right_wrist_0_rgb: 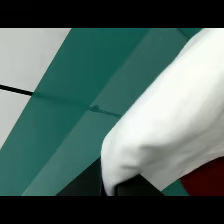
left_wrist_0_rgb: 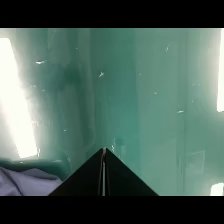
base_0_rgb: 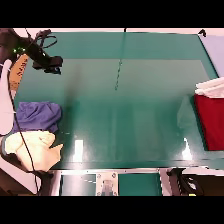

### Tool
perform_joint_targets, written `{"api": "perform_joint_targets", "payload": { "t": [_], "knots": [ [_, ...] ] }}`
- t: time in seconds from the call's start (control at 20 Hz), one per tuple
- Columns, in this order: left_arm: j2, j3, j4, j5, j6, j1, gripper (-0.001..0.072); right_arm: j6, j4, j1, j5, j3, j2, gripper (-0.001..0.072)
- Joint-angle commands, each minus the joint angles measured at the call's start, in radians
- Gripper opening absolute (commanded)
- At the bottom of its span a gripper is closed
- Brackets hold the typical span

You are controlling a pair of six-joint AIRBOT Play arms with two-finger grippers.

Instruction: Fold the shirts.

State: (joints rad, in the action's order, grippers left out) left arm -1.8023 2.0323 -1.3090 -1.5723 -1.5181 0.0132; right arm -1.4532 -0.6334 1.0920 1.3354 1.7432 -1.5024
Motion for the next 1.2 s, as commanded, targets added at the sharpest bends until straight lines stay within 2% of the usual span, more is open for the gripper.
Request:
{"api": "perform_joint_targets", "payload": {
  "t": [0.0, 0.25, 0.5, 0.85, 0.9, 0.95, 1.0, 1.05, 1.15],
  "knots": [
    [0.001, 0.000, 0.000, -0.030, 0.001, 0.000, 0.0029, -0.036, -0.058, 0.077, 0.077, 0.001, 0.039, 0.0012],
    [0.001, 0.000, 0.004, -0.037, 0.001, 0.000, 0.0029, -0.118, -0.290, 0.119, 0.190, -0.005, 0.106, 0.0012],
    [0.001, -0.005, 0.004, -0.038, 0.002, 0.000, 0.0029, -0.202, -0.558, 0.119, 0.309, -0.128, 0.118, 0.0012],
    [0.001, -0.005, 0.004, -0.037, 0.002, 0.000, 0.0029, -0.323, -0.895, 0.120, 0.335, -0.418, 0.117, 0.0013],
    [0.001, -0.005, 0.004, -0.037, 0.001, 0.000, 0.0029, -0.328, -0.924, 0.120, 0.335, -0.437, 0.117, 0.0033],
    [0.001, -0.005, 0.004, -0.037, 0.001, 0.000, 0.0029, -0.328, -0.923, 0.120, 0.335, -0.446, 0.117, 0.0193],
    [0.001, -0.005, 0.005, -0.037, 0.001, 0.000, 0.0029, -0.328, -0.923, 0.120, 0.346, -0.448, 0.117, 0.0447],
    [0.001, -0.005, 0.008, -0.037, 0.001, 0.000, 0.0029, -0.328, -0.923, 0.119, 0.367, -0.446, 0.117, 0.0551],
    [0.001, -0.005, 0.008, -0.033, 0.002, 0.000, 0.0029, -0.366, -0.914, 0.119, 0.413, -0.417, 0.117, 0.0551]
  ]
}}
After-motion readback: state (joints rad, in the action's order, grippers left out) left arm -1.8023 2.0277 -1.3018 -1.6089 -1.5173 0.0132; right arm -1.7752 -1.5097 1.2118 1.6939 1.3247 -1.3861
